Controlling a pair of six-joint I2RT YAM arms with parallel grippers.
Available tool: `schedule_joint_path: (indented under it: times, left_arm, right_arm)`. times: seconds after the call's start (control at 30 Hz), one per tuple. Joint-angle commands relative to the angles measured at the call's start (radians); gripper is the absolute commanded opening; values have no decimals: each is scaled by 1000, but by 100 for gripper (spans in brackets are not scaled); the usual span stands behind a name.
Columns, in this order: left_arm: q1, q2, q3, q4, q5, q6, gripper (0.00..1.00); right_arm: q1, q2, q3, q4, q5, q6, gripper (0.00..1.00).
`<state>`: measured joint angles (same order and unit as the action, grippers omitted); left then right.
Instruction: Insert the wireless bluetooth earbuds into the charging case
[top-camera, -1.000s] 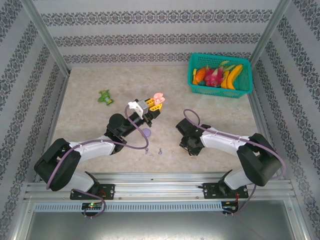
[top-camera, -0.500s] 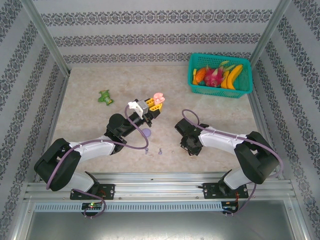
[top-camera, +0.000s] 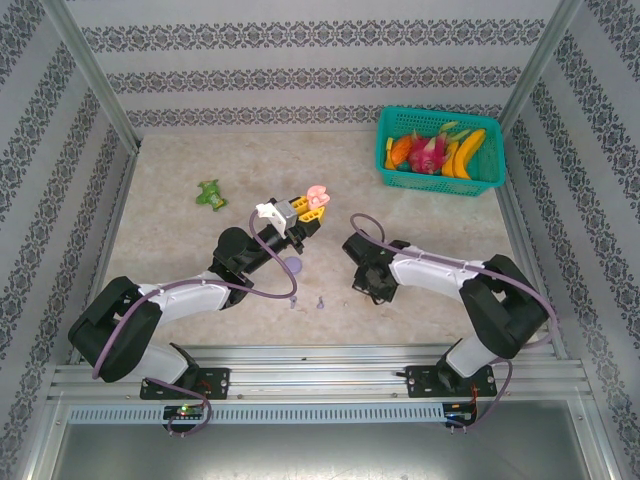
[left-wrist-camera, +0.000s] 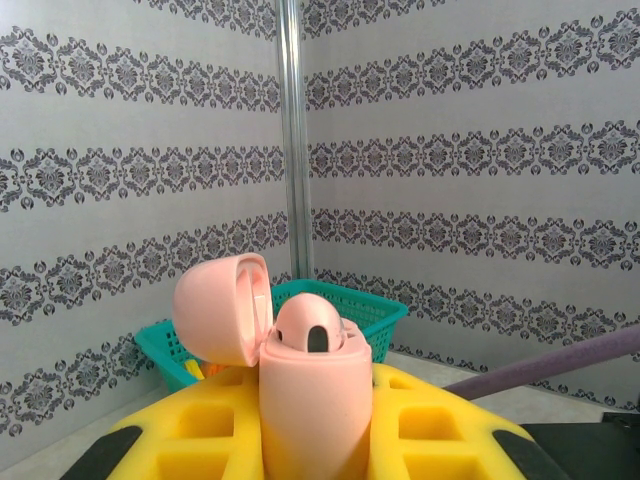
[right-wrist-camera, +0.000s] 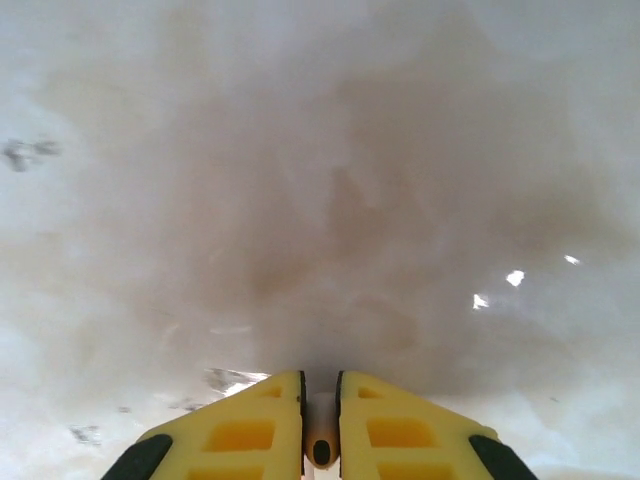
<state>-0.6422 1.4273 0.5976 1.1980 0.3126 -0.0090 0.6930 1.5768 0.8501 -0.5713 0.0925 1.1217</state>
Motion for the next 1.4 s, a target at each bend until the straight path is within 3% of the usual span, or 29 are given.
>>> schedule_joint_path:
  times: [0.0,0.2,0.43,0.73,1.37]
  left_arm:
    - [-6,-5,8,59,5,-20,0]
    - [-7,-4,8,59,5,-22,0]
    - [-7,-1,9,58,6,-23,0]
    - [-7,-2,7,60,4,-22,0]
    - [-8,-8,5,57,3,-17,0]
  right_arm:
    - [20,28,54,-25,34,-160,12]
    - [28,80,96,-64,72,-265,15]
    - [43,130,111,-72,65,-254,18]
    - [60,139,129,-90,61,-229,31]
    - [80,160,142,-106,61,-189,30]
